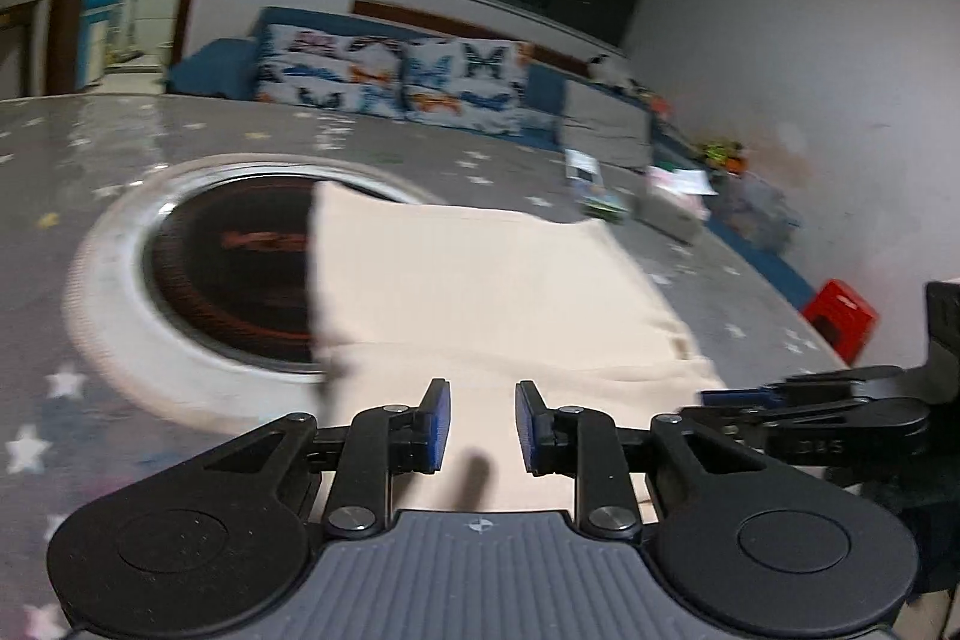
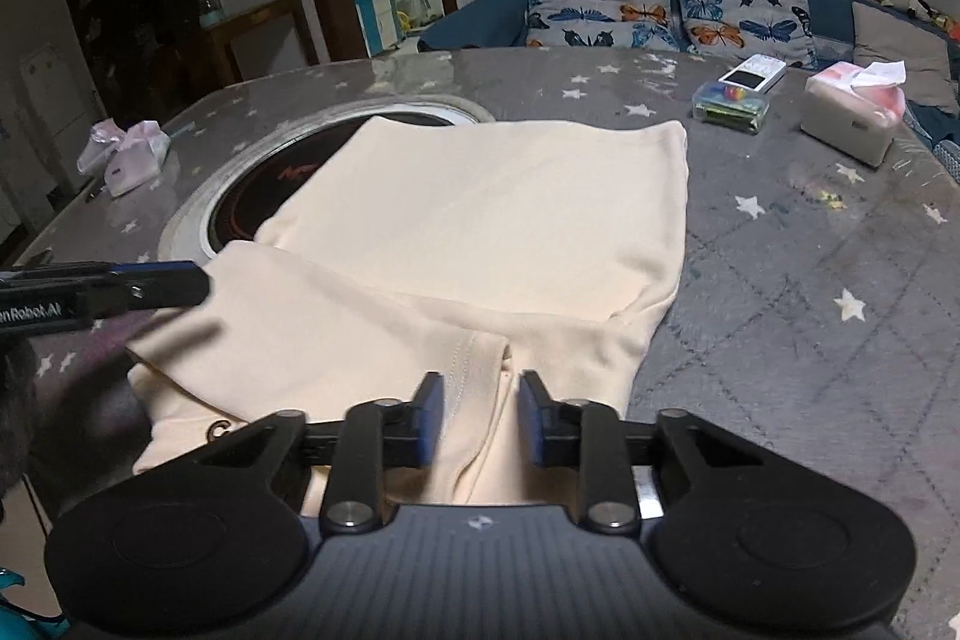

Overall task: Fold clothes
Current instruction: 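Fold the held sleeve across the body with the left gripper and release, then grasp the hem edge with the right gripper while the left gripper grasps the hem beside it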

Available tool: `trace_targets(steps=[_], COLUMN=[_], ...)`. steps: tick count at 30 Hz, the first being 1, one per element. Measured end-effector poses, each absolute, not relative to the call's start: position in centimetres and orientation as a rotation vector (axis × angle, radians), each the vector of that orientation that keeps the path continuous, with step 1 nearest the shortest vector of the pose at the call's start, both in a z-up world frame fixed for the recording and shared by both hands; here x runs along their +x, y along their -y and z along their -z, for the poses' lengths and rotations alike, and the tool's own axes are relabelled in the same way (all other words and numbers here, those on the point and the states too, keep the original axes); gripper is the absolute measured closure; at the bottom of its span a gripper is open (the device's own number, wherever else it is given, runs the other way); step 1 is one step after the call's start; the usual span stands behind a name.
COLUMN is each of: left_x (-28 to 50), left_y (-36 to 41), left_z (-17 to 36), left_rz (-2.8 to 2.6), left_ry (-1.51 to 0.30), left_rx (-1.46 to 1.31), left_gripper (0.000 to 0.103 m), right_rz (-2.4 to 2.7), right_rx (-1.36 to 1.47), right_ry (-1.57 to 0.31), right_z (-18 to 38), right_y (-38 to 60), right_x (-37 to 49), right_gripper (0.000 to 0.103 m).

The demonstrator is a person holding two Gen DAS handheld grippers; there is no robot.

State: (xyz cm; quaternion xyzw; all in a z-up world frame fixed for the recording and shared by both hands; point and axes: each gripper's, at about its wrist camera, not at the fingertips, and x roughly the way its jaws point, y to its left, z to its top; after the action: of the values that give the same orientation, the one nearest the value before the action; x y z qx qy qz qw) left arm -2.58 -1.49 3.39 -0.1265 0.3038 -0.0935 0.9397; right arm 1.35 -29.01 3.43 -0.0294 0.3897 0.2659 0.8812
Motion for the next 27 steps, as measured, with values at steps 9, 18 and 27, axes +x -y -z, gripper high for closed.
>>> trace_targets(steps=[9,18,27], left_x=[-2.6,-1.3,0.6], left_y=[-0.6,0.1,1.1], left_z=[-2.5,-3.7,-3.4], left_rz=[0.159,0.191,0.214], left_ry=[-0.651,-0.638,-0.652], left_rx=[-0.206,-0.172,-0.137], left_gripper=[0.077,0.077,0.077], right_rz=[-0.517,-0.475,-0.532], right_rx=[-0.167,-0.201,-0.22], right_ry=[-0.7,-0.757,-0.737], right_z=[-6.5,-4.8,-5.2], right_y=[28.0,28.2,27.4], right_x=[0.2,1.3,1.4], right_gripper=[0.099,0.097,0.095])
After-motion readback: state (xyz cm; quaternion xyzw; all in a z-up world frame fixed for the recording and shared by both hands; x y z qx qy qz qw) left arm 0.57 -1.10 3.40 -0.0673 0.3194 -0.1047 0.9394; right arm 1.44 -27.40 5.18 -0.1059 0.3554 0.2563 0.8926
